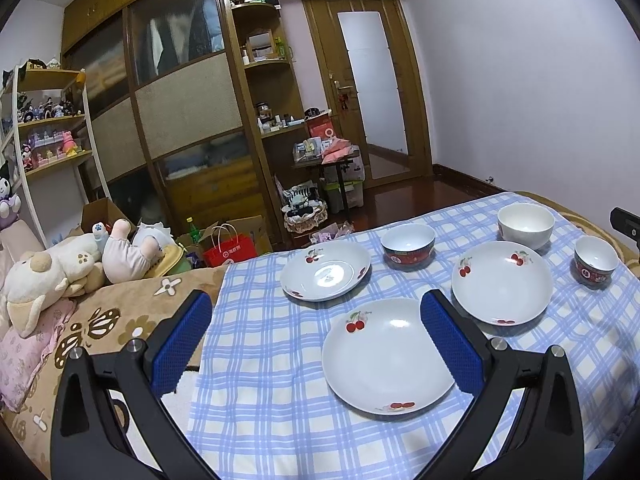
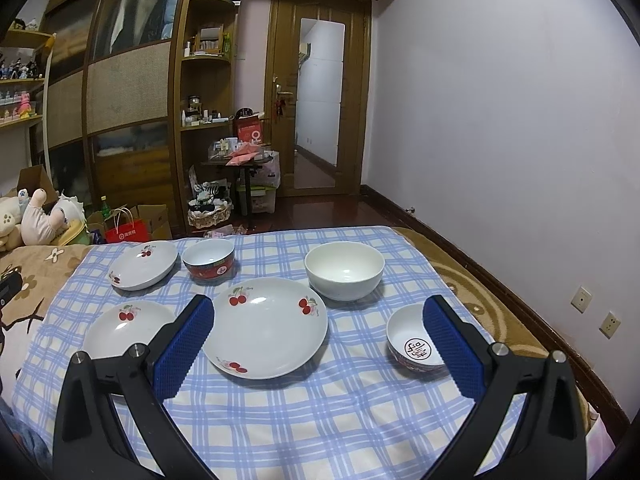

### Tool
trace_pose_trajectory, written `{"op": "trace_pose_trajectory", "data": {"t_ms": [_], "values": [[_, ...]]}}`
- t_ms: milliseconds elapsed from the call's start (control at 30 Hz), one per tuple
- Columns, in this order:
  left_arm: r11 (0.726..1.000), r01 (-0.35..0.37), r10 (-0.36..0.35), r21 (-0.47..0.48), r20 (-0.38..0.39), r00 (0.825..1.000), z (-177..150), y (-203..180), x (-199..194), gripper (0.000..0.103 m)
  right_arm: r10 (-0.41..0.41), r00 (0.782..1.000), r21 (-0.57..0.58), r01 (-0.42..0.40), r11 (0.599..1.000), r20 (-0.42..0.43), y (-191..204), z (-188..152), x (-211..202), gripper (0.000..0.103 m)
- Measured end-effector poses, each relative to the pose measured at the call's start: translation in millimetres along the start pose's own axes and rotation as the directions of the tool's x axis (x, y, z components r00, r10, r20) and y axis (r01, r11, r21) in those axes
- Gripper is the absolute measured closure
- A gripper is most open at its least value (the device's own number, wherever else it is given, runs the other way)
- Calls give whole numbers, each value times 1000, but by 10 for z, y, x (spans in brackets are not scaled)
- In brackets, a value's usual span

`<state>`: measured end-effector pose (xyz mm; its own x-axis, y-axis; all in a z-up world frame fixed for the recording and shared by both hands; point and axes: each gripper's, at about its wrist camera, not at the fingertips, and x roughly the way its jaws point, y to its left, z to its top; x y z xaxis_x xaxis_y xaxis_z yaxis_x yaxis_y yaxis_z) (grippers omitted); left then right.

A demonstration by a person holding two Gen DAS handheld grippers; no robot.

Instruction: Organize plates and bowls

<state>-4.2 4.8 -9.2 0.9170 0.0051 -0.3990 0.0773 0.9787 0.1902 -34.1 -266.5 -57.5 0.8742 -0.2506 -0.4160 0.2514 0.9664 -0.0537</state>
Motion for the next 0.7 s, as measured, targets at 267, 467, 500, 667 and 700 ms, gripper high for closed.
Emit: {"op": "trace_pose_trajectory", "data": {"t_ms": [267,467,500,667,700], "values": [[1000,-3,3,3,-4,1000,-33,5,1,1,0,1000,-1,0,1000,2,-1,-2,-1,0],[1000,-4,4,8,-7,1000,-48,3,-3,1,0,1000,1,0,1000,-2,2,2,-1,0],[1000,-5,5,8,-7,1000,-43,-1,-1,1,0,1000,-1,0,1000,-1,0,2,1,0],[1000,-4,4,9,-9,1000,-42,-4,-1,1,0,1000,-2,0,1000,-1,1,1,0,0],[1000,-5,5,10,-9,1000,-64,14,-7,1,-1,1000,-1,1,1000,-2,-1,1,1,0]]}}
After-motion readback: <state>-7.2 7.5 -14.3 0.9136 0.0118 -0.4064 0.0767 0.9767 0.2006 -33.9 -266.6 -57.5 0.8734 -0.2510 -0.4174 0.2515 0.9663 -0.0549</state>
